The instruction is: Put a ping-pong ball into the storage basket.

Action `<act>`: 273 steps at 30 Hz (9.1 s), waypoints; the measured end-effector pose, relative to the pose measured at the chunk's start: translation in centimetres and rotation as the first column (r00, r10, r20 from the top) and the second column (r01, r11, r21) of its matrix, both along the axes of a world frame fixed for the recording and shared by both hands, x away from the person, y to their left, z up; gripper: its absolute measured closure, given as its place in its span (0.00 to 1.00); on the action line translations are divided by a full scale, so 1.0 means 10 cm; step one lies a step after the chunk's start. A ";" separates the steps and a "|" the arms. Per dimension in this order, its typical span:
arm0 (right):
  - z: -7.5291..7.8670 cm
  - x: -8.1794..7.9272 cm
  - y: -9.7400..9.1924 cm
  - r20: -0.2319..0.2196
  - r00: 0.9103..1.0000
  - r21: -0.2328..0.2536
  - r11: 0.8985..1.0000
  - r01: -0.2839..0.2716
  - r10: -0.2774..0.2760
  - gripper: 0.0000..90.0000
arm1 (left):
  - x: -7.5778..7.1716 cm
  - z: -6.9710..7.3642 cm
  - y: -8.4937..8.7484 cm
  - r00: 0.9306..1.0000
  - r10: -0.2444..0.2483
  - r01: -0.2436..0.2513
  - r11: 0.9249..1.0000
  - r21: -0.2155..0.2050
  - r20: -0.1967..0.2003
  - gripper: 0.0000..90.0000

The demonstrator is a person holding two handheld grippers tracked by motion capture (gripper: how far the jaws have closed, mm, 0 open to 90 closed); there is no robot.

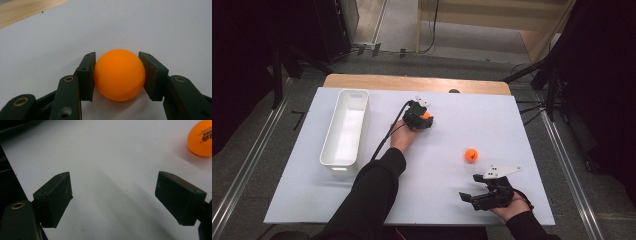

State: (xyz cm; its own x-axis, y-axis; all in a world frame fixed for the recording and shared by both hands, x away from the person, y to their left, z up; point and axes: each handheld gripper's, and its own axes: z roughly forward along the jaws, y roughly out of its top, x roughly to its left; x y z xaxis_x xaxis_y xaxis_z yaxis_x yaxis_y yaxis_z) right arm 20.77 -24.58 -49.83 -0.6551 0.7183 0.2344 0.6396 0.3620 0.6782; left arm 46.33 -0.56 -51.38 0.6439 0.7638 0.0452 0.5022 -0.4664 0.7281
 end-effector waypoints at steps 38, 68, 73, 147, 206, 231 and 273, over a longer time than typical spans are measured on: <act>-0.01 0.01 -0.01 0.000 1.000 -0.006 1.000 0.007 -0.007 0.14 | -0.31 0.46 0.21 0.978 -0.143 0.131 0.988 -0.086 -0.151 0.57; -0.01 0.01 -0.01 -0.003 1.000 -0.012 1.000 0.008 -0.008 0.14 | -0.74 0.70 0.50 0.957 -0.243 0.227 0.967 -0.113 -0.159 0.57; -0.01 0.01 0.01 -0.005 1.000 -0.014 1.000 0.010 -0.010 0.14 | -0.77 0.72 0.52 0.952 -0.251 0.229 0.964 -0.138 -0.175 0.57; 0.03 0.06 -0.02 0.007 1.000 0.005 1.000 0.029 -0.029 0.14 | -0.86 1.30 1.12 0.964 -0.192 0.165 0.974 -0.153 -0.186 0.57; 0.02 0.06 0.03 0.010 1.000 -0.013 1.000 -0.011 0.011 0.14 | -0.74 1.57 1.83 0.994 0.041 -0.053 0.993 -0.105 -0.106 0.57; 0.02 0.05 0.02 0.007 1.000 -0.008 1.000 -0.005 0.005 0.14 | -0.66 1.53 2.02 0.978 0.198 -0.204 0.974 -0.102 -0.067 0.56; 0.01 -0.03 -0.04 0.005 1.000 -0.013 1.000 0.016 -0.016 0.14 | -0.37 1.09 2.19 0.941 0.330 -0.334 0.940 -0.073 -0.072 0.56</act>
